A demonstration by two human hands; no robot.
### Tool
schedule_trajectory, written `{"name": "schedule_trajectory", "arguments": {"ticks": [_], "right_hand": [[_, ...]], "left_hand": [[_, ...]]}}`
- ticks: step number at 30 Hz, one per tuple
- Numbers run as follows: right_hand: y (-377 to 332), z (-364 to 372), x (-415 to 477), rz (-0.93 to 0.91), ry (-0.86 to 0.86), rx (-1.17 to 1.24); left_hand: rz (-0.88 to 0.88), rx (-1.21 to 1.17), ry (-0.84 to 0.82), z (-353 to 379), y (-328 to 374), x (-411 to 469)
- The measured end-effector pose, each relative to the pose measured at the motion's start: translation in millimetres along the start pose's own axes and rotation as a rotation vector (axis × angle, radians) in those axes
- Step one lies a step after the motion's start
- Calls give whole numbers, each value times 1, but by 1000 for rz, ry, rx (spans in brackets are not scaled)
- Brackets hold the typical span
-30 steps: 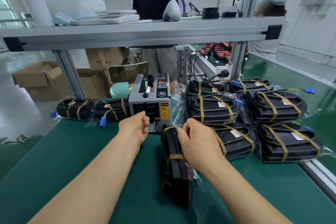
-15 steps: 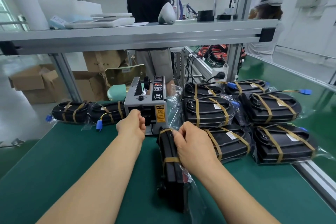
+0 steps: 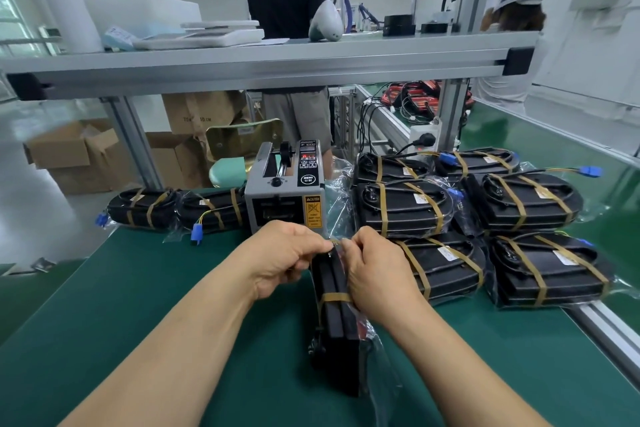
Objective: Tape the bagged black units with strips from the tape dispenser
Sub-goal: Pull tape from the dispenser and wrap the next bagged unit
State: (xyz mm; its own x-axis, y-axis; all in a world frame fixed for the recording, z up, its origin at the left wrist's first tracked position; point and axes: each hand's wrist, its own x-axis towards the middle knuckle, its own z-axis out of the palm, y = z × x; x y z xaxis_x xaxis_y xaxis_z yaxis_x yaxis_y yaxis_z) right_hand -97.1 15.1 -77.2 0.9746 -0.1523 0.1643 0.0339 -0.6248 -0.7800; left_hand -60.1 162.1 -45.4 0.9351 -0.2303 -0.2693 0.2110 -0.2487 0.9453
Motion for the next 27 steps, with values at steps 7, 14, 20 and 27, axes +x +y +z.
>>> {"name": "schedule_trajectory", "arguments": {"ticks": [7,14,20,27], "right_hand": [[2,0,1,-2,3,-1],[4,1,3,-12,9,-13],[6,6,6,-8,-20,24],[5,1,3,-10,4,-13]], "left_hand": [[37,91,40,3,2,5],[52,134,49,4,2,8],[80,124,57,4,-1,11],[226,216,156,8,-12,12]]}}
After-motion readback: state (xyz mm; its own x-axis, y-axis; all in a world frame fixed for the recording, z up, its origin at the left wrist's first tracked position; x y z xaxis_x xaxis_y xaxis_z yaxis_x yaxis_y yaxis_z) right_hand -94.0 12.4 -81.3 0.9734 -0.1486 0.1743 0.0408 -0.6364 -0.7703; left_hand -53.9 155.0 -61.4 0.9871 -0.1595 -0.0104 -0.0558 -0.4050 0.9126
